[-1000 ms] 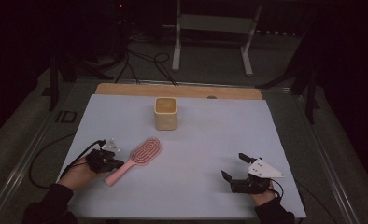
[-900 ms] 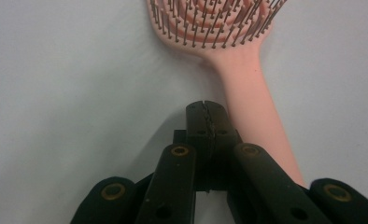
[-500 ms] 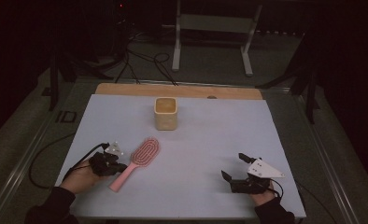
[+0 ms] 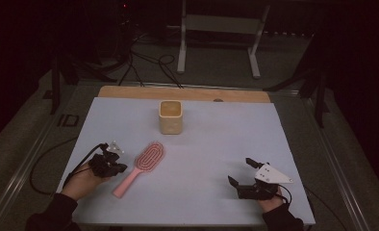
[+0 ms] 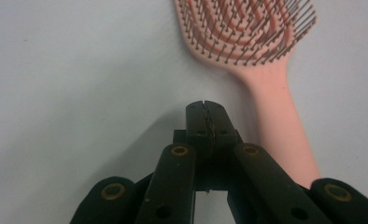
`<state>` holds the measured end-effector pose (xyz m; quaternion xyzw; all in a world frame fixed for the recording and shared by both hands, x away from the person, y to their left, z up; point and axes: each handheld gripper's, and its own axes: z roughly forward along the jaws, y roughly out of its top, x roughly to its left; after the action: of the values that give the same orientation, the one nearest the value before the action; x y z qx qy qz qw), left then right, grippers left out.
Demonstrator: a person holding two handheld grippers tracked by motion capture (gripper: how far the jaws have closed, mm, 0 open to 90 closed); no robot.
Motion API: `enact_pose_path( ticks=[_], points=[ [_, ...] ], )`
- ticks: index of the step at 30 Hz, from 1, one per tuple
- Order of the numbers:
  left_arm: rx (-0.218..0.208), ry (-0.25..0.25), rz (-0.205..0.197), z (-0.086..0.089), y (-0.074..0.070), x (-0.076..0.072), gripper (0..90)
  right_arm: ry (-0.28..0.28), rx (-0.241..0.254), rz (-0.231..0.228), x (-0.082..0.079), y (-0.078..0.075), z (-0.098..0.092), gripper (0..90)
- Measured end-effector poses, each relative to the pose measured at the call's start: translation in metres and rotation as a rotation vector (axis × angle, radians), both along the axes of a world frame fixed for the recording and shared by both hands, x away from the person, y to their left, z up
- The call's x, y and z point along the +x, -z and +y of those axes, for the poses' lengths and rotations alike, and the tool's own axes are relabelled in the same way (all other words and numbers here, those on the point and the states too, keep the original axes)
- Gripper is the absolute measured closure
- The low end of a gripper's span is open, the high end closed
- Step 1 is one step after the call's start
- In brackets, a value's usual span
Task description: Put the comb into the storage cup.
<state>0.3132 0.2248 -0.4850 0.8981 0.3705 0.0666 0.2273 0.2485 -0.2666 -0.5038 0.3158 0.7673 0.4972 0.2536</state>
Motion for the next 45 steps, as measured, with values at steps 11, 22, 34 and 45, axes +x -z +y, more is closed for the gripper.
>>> enact_pose_path(
  ticks=[11,22,34,45],
  points=[
    [-0.011,-0.04,0.02,-0.007,-0.018,-0.005,89.8,-0.001,-0.001,0.005,0.0,0.0,0.001,8.6],
    [-0.011,-0.085,0.04,-0.018,-0.039,-0.009,89.5,-0.002,0.001,0.004,0.0,0.0,0.001,8.6],
    [-0.042,-0.092,0.054,-0.033,-0.042,-0.006,79.0,0.0,0.004,-0.001,0.0,0.0,0.001,8.6],
    [-0.02,-0.113,0.077,-0.041,-0.034,-0.001,43.1,-0.006,0.0,0.001,0.0,0.0,0.002,8.6]
  ],
)
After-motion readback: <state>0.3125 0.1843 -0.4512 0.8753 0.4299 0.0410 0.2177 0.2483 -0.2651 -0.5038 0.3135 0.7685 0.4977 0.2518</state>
